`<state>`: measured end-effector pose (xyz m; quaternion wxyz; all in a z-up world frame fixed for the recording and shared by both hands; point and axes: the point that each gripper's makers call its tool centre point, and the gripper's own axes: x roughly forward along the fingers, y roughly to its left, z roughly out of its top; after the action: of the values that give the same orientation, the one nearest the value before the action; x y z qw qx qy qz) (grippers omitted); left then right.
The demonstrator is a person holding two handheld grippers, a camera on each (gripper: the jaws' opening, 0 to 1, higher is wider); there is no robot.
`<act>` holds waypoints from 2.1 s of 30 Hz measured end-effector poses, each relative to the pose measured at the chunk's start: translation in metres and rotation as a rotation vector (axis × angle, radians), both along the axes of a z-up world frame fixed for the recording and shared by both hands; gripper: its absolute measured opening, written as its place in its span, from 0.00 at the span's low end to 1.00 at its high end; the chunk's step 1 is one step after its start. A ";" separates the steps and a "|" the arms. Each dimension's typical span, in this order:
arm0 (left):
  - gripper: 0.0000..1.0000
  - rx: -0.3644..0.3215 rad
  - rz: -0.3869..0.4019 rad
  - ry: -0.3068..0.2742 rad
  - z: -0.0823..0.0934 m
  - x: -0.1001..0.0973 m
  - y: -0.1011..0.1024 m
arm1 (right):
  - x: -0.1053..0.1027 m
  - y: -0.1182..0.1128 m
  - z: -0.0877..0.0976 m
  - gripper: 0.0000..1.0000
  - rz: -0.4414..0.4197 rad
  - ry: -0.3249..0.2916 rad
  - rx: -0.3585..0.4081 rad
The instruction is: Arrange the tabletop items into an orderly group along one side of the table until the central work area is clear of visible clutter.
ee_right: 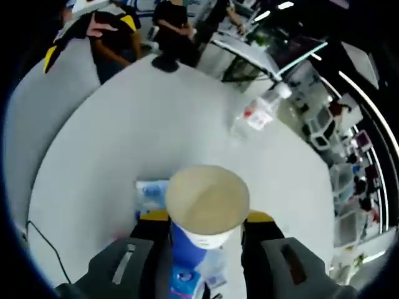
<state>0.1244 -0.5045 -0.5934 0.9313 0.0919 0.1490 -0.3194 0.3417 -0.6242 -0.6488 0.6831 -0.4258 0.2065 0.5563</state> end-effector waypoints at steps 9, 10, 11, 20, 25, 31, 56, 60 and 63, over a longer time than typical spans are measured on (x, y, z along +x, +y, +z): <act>0.99 -0.018 0.013 0.011 0.000 0.002 0.003 | 0.007 0.012 0.000 0.38 -0.213 0.103 0.196; 0.99 -0.026 0.018 0.013 0.000 0.002 0.003 | 0.007 0.012 -0.001 0.38 -0.218 0.107 0.196; 0.99 -0.029 0.021 0.012 0.001 0.003 0.004 | 0.007 0.012 -0.002 0.38 -0.239 0.123 0.211; 0.99 -0.026 0.042 0.021 0.001 0.004 0.007 | 0.012 0.019 0.002 0.38 -0.365 0.189 0.329; 0.99 -0.036 0.064 0.023 0.001 0.006 0.011 | 0.010 0.027 0.004 0.38 -0.376 0.201 0.341; 0.99 -0.034 0.079 0.033 0.000 0.007 0.013 | 0.017 0.037 0.013 0.38 -0.397 0.208 0.376; 0.99 -0.069 0.092 0.049 0.017 0.016 0.009 | 0.062 0.071 0.028 0.38 -0.492 0.219 0.482; 0.99 -0.053 0.088 0.038 0.020 0.019 0.009 | 0.071 0.076 0.025 0.38 -0.509 0.225 0.482; 0.99 -0.046 0.088 0.047 0.018 0.019 0.011 | 0.075 0.081 0.022 0.38 -0.514 0.228 0.477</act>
<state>0.1436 -0.4936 -0.5753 0.9426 0.0562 0.1673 -0.2835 0.4171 -0.5432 -0.6268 0.8532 -0.1240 0.2458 0.4429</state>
